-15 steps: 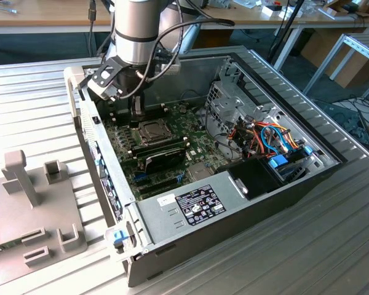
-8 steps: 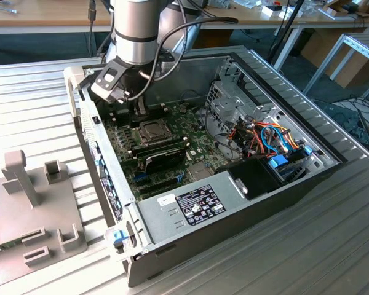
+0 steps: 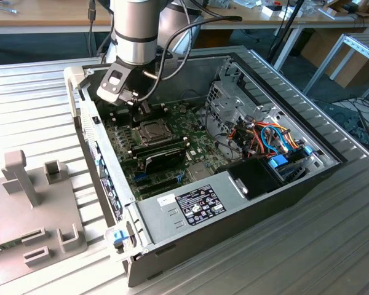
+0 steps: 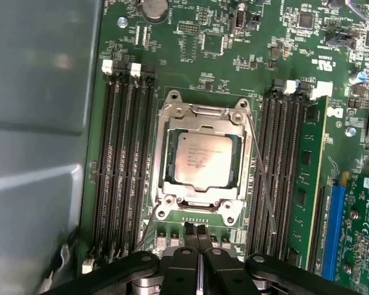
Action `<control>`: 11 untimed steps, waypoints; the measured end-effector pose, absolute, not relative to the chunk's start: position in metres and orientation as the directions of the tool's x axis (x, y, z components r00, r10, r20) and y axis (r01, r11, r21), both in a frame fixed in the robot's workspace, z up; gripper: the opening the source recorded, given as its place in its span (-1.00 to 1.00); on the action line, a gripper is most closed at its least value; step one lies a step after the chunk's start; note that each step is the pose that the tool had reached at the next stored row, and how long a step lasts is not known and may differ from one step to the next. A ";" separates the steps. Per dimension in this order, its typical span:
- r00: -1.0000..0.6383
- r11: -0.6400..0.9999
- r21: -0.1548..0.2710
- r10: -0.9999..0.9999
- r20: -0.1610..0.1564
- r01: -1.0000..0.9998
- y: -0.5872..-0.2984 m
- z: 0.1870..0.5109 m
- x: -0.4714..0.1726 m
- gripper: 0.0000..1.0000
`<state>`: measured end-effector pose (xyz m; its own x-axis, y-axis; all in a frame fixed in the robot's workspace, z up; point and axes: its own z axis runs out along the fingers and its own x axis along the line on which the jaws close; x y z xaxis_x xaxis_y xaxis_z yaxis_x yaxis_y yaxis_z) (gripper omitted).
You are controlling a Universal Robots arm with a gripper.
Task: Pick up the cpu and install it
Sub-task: 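Close the cpu cover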
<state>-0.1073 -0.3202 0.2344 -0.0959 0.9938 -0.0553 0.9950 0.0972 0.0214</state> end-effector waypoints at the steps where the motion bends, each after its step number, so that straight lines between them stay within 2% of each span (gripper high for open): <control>1: -0.096 0.097 0.021 0.994 -0.055 0.995 -0.320 0.234 -0.107 -0.79; 11: 0.107 -0.106 0.021 0.993 -0.055 0.994 -0.320 0.234 -0.107 -0.79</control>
<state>-0.1073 -0.3203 0.2338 0.1073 0.9927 -0.0554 0.9941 -0.1063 0.0213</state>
